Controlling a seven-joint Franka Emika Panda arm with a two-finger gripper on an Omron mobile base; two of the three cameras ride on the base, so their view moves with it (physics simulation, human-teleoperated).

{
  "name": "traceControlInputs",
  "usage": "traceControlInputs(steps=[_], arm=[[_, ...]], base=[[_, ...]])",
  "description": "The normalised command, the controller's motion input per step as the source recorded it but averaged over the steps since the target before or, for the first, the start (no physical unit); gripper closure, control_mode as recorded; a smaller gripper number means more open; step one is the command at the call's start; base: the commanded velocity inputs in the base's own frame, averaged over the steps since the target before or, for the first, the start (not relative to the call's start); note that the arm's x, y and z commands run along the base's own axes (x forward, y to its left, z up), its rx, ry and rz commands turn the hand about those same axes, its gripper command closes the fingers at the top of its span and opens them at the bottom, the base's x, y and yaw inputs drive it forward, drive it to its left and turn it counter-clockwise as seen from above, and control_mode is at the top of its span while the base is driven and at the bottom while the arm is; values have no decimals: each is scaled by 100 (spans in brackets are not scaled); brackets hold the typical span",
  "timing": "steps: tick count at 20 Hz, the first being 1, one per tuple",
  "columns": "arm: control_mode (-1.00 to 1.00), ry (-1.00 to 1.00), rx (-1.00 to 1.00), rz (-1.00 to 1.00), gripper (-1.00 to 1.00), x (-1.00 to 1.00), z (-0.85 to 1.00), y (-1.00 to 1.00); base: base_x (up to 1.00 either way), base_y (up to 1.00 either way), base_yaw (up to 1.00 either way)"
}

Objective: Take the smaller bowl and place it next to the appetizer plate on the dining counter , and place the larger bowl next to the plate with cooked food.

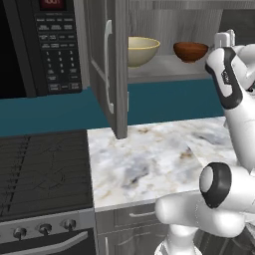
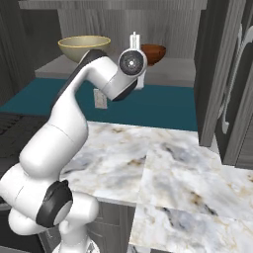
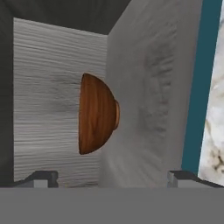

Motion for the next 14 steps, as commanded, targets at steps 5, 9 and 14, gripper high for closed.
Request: traceControlInputs(steps=[5,9,14], arm=[[-100,12,2,4,-100,51,1,-19],[-100,2,1,2,-100,49,0,-14],[-100,0,0,2,-100,52,0,-6]], base=[[0,0,0],[0,0,0],[0,0,0]])
